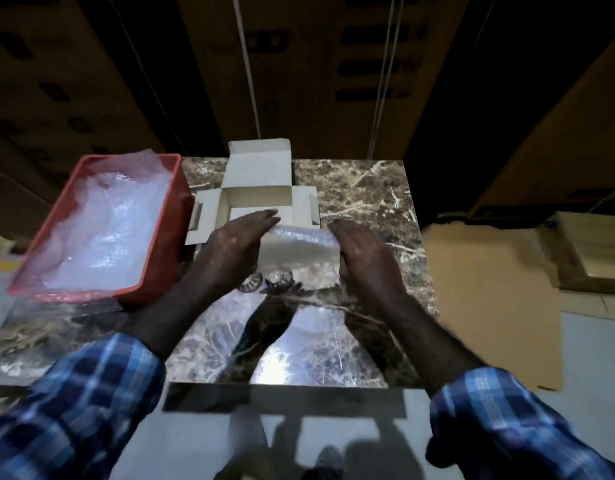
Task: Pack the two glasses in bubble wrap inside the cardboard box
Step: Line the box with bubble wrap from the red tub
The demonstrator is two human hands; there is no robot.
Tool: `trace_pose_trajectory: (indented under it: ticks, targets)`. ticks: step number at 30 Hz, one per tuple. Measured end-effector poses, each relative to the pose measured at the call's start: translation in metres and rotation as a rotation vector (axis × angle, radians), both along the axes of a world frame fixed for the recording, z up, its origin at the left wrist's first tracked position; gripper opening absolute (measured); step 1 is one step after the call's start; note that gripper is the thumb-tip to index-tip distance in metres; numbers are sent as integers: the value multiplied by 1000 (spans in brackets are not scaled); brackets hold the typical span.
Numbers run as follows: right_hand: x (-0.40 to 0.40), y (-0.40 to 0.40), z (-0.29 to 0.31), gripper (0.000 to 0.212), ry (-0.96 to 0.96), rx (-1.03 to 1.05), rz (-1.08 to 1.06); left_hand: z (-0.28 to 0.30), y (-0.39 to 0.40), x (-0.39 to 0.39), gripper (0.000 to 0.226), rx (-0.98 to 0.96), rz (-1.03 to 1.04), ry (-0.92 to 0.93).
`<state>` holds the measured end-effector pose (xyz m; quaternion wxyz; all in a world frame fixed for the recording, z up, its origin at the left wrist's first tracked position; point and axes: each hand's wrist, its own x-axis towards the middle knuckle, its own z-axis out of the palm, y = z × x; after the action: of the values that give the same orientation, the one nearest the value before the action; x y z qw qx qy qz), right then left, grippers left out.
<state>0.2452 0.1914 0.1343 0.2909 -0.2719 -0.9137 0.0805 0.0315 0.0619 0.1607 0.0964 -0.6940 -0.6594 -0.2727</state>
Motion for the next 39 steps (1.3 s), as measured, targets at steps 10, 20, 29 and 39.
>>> trace_pose_trajectory:
  ticks: [10,20,29,39]
  targets:
    - [-111,37,32,60,-15,51,-29,35,35,-106,52,55,68,101]
    - [-169,49,-2,64,-213,63,-63,-19,47,-164,61,-8,76,122]
    - [-172,53,-52,40,-630,-61,113,-69,44,-176,84,-477,-120,125]
    - [-183,71,-58,26,-677,-145,174,-74,73,-171,54,-842,-15,-4]
